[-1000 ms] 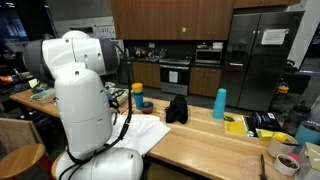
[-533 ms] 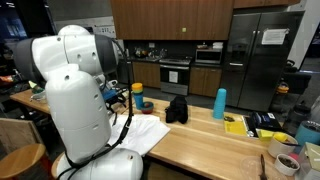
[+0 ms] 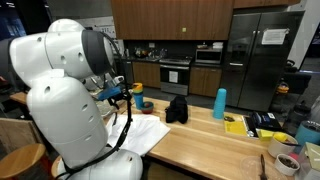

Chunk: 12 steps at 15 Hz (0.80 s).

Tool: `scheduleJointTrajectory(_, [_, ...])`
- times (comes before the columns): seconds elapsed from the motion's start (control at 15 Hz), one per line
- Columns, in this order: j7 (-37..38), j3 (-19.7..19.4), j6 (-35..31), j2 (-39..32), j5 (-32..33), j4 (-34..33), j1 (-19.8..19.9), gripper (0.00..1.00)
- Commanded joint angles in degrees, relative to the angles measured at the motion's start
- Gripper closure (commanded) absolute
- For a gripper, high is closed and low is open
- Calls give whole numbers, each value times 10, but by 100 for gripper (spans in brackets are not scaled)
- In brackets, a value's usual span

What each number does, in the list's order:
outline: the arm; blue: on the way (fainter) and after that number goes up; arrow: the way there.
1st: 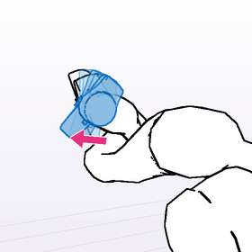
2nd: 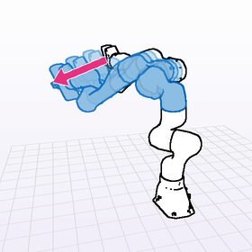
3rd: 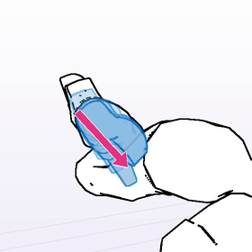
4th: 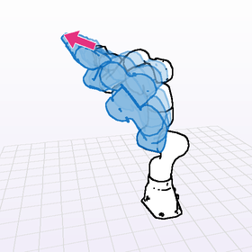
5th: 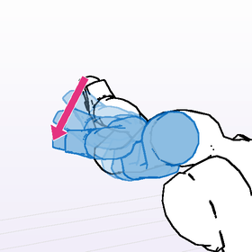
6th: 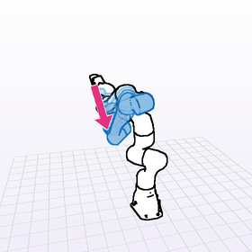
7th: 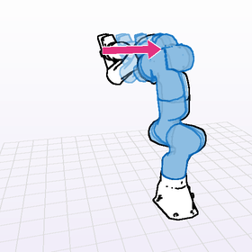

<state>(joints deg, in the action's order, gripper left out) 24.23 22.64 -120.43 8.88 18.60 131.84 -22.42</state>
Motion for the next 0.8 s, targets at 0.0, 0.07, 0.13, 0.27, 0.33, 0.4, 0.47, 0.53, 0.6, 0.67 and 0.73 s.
scheduleJointTrajectory(0.0, [-1, 9, 0, 0, -2, 0, 9, 0])
scheduleJointTrajectory(0.07, [-1, 9, -1, 0, -2, 1, 9, 0])
scheduleJointTrajectory(0.13, [-1, 9, -1, 0, -2, 1, 9, 0])
scheduleJointTrajectory(0.27, [-1, 9, -1, 0, -2, 1, 9, 0])
scheduleJointTrajectory(0.33, [-1, 9, -2, 0, -2, 1, 9, 0])
scheduleJointTrajectory(0.4, [-1, 9, -2, 0, -2, 1, 9, 0])
scheduleJointTrajectory(0.47, [-15, 4, -2, 9, -10, 7, 11, 0])
scheduleJointTrajectory(0.53, [-27, -2, -14, 18, -12, 17, 14, 0])
scheduleJointTrajectory(0.6, [-33, -7, -27, 23, -7, 24, 19, 0])
scheduleJointTrajectory(0.67, [-45, -15, -41, 26, -12, 31, 25, 0])
scheduleJointTrajectory(0.73, [-56, -23, -55, 31, -24, 38, 31, 0])
